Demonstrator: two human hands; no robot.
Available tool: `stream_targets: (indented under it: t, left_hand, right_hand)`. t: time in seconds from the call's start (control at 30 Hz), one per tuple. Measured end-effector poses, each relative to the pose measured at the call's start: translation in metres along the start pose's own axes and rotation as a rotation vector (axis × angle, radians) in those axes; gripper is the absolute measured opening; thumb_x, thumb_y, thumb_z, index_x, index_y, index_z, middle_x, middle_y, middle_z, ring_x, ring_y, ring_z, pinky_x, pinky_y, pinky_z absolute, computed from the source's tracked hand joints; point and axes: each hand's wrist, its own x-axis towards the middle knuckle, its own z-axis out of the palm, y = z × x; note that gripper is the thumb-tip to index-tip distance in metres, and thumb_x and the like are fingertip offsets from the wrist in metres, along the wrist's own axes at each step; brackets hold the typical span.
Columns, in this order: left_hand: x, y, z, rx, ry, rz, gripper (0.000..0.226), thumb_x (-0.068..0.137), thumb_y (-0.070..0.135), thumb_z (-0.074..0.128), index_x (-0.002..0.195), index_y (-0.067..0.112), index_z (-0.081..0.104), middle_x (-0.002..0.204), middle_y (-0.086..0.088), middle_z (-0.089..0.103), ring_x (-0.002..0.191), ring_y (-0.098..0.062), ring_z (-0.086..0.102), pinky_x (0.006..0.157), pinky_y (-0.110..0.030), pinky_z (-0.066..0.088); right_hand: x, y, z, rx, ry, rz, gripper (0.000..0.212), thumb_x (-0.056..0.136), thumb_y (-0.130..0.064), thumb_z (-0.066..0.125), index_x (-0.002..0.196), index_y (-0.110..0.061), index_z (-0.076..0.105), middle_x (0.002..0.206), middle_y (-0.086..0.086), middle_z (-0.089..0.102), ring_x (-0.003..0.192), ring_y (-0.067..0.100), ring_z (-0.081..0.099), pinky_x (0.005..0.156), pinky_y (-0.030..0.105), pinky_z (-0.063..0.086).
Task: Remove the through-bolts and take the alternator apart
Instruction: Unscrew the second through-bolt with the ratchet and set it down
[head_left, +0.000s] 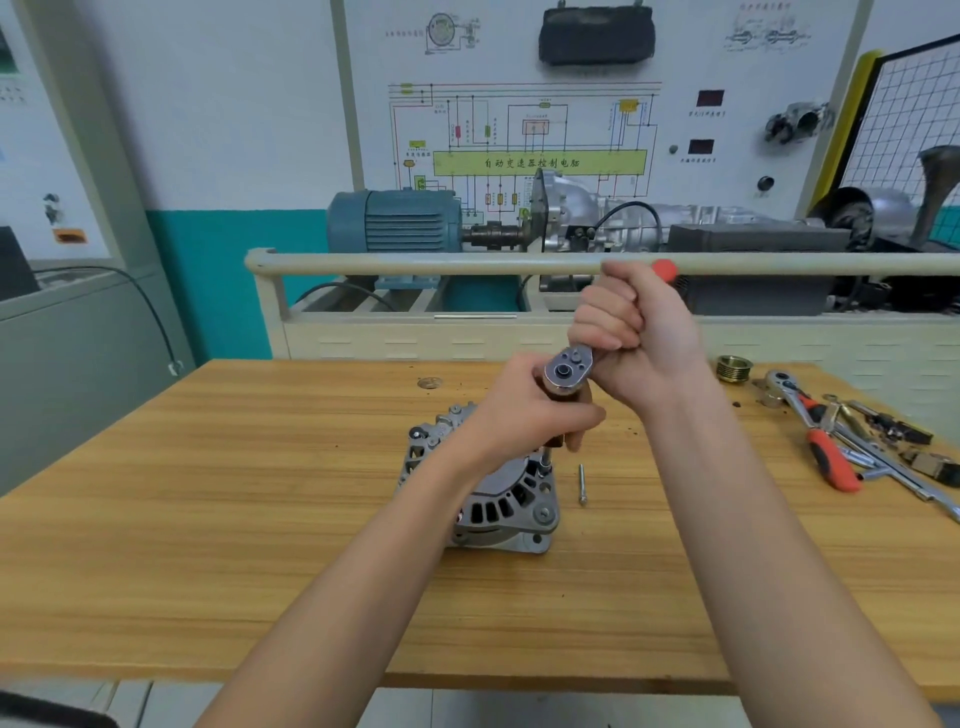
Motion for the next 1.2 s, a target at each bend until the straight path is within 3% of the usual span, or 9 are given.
stream_targets:
  t: [0.13,0.37,0.43,0.6,0.7,0.9,0.97,1.03,1.2]
  left_hand:
    - [0.003,-0.005,0.008,-0.096,0.029,-0.045,0.027,0.064,0.001,0.054,0.043,0.013,0.041,0.040,-0.001,0.038,0.038,-0.013,0.030,0.045,-0.021,0.029]
    - [0.006,-0.015,0.015,-0.156,0.168,0.005,0.020,0.065,0.004,0.052,0.058,0.015,0.037,0.043,0.012,0.035,0.042,-0.008,0.029,0.045,-0.023,0.025]
    - [0.004,-0.013,0.016,-0.131,0.168,0.013,0.021,0.064,0.005,0.053,0.057,0.015,0.036,0.046,0.010,0.035,0.044,-0.010,0.029,0.048,-0.027,0.024]
    - [0.002,-0.008,0.012,-0.037,0.047,-0.042,0.038,0.072,-0.012,0.059,0.048,0.012,0.041,0.044,0.000,0.038,0.042,-0.011,0.032,0.048,-0.025,0.028]
    - [0.005,-0.006,0.005,-0.068,-0.073,-0.062,0.040,0.074,-0.013,0.060,0.047,0.010,0.043,0.042,-0.003,0.038,0.038,-0.012,0.033,0.047,-0.022,0.029]
    - [0.004,-0.008,0.017,-0.173,0.151,-0.013,0.022,0.063,0.004,0.053,0.054,0.018,0.039,0.040,0.014,0.038,0.038,0.000,0.031,0.042,-0.014,0.027]
    - [0.003,-0.009,0.018,-0.163,0.173,0.013,0.021,0.064,0.007,0.054,0.057,0.016,0.037,0.041,0.014,0.037,0.041,0.000,0.030,0.043,-0.015,0.026]
    - [0.003,-0.010,0.015,-0.134,0.154,0.001,0.026,0.064,0.003,0.058,0.055,0.016,0.037,0.042,0.012,0.037,0.041,-0.002,0.031,0.045,-0.019,0.027]
    - [0.003,-0.003,0.005,-0.008,-0.065,-0.051,0.038,0.070,-0.003,0.063,0.045,0.018,0.043,0.043,0.000,0.040,0.043,-0.016,0.036,0.050,-0.026,0.033]
  right_hand:
    - [0.010,0.002,0.006,0.034,0.019,0.077,0.051,0.096,-0.018,0.038,0.045,-0.017,0.033,0.033,-0.008,0.022,0.030,0.005,0.008,0.026,0.015,0.017]
    - [-0.028,0.031,-0.003,0.125,0.161,-0.578,0.046,0.098,-0.016,0.036,0.052,-0.019,0.031,0.039,-0.007,0.020,0.032,0.007,0.016,0.034,0.020,0.023]
    - [-0.025,0.026,-0.003,0.112,0.137,-0.509,0.049,0.098,-0.016,0.036,0.049,-0.019,0.032,0.038,-0.007,0.020,0.031,0.007,0.016,0.033,0.019,0.021]
    - [-0.003,-0.004,0.001,0.035,0.040,0.008,0.051,0.095,-0.017,0.037,0.044,-0.017,0.031,0.034,-0.007,0.020,0.032,0.007,0.006,0.031,0.018,0.013]
    - [0.000,-0.004,0.005,0.061,0.056,0.042,0.050,0.096,-0.016,0.037,0.046,-0.017,0.030,0.034,-0.007,0.020,0.032,0.007,0.006,0.031,0.017,0.011]
    - [-0.022,0.030,0.002,0.131,0.224,-0.544,0.042,0.097,-0.015,0.040,0.056,-0.019,0.031,0.039,-0.007,0.021,0.032,0.007,0.016,0.032,0.019,0.021]
    - [-0.030,0.035,0.000,0.146,0.200,-0.615,0.041,0.097,-0.015,0.038,0.057,-0.019,0.030,0.039,-0.007,0.021,0.033,0.008,0.017,0.035,0.019,0.023]
    - [-0.025,0.027,-0.001,0.120,0.172,-0.518,0.046,0.097,-0.015,0.038,0.052,-0.019,0.032,0.038,-0.007,0.021,0.032,0.007,0.016,0.033,0.019,0.021]
    - [0.005,-0.005,0.004,0.010,0.035,0.108,0.053,0.098,-0.018,0.037,0.046,-0.017,0.031,0.035,-0.007,0.022,0.036,0.005,0.005,0.029,0.017,0.014]
